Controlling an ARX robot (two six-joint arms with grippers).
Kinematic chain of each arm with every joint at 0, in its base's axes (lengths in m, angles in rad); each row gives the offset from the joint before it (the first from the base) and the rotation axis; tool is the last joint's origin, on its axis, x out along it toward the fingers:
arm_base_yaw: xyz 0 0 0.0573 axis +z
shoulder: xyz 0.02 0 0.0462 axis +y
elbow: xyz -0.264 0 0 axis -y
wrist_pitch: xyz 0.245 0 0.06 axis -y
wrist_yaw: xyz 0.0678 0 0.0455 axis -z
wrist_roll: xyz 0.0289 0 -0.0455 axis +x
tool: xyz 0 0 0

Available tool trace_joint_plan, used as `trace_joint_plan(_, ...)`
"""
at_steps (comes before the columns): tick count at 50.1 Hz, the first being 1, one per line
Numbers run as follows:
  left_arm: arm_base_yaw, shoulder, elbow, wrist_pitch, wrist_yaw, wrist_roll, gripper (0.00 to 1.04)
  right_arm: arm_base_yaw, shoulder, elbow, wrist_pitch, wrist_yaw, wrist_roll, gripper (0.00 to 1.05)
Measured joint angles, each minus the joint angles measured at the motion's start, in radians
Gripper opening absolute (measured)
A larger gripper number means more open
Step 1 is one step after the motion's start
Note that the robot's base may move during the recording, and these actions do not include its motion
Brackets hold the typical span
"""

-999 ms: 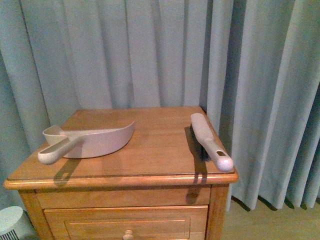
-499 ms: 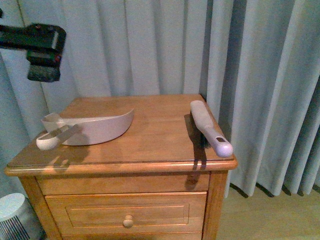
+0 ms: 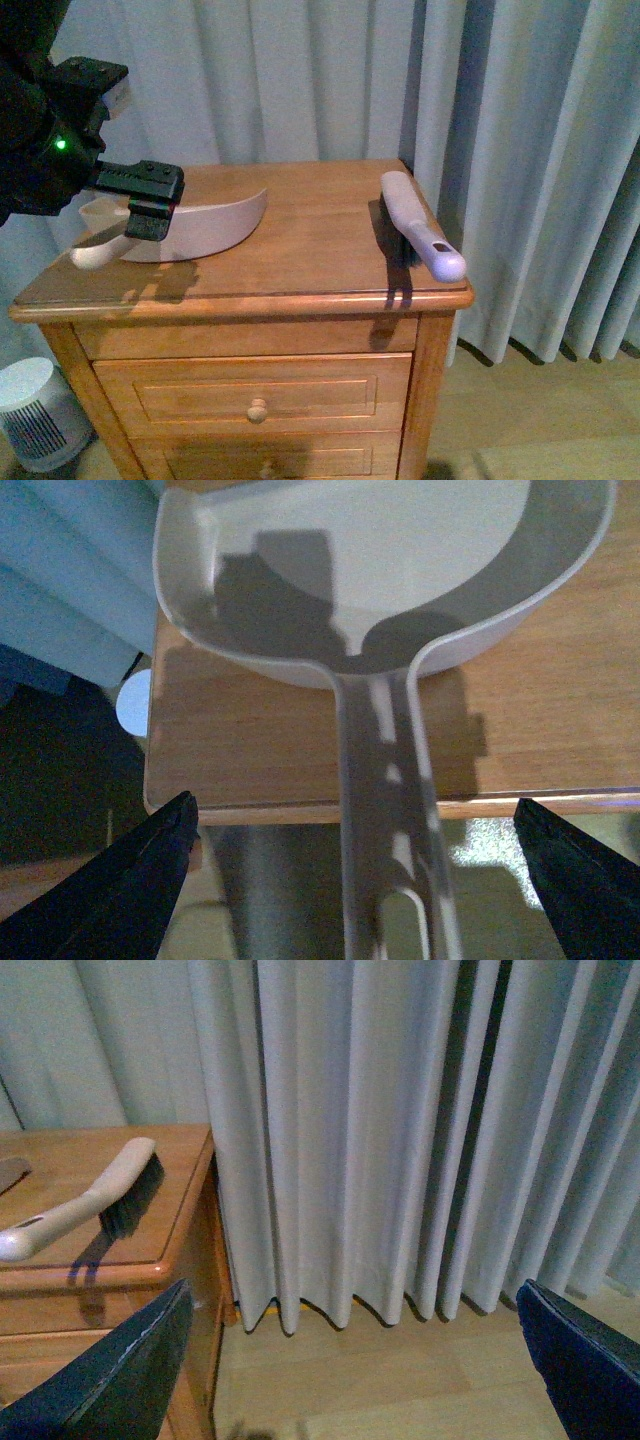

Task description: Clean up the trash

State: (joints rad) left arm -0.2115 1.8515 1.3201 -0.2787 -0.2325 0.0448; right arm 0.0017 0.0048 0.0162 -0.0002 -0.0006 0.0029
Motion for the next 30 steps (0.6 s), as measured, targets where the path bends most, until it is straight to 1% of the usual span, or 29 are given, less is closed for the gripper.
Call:
trace_joint_plan(17, 0.017, 0.120, 0.034, 0.032, -0.004, 0.012, 0.97, 0.000, 0.000, 0.000, 0.000, 0.000, 0.000, 0.97)
trace_joint_plan(18, 0.018, 0.124, 0.037, 0.035, -0.009, 0.016, 0.95, 0.000, 0.000, 0.000, 0.000, 0.000, 0.000, 0.97)
trace_joint_plan(24, 0.018, 0.126, 0.039, 0.059, -0.016, 0.023, 0.69, 0.000, 0.000, 0.000, 0.000, 0.000, 0.000, 0.97)
trace_joint_plan(26, 0.018, 0.126, 0.039, 0.062, -0.006, 0.025, 0.59, 0.000, 0.000, 0.000, 0.000, 0.000, 0.000, 0.97)
trace_joint_plan(27, 0.018, 0.126, 0.039, 0.063, -0.005, 0.026, 0.57, 0.000, 0.000, 0.000, 0.000, 0.000, 0.000, 0.97)
trace_joint_plan(30, 0.018, 0.126, 0.039, 0.068, -0.004, 0.028, 0.46, 0.000, 0.000, 0.000, 0.000, 0.000, 0.000, 0.97)
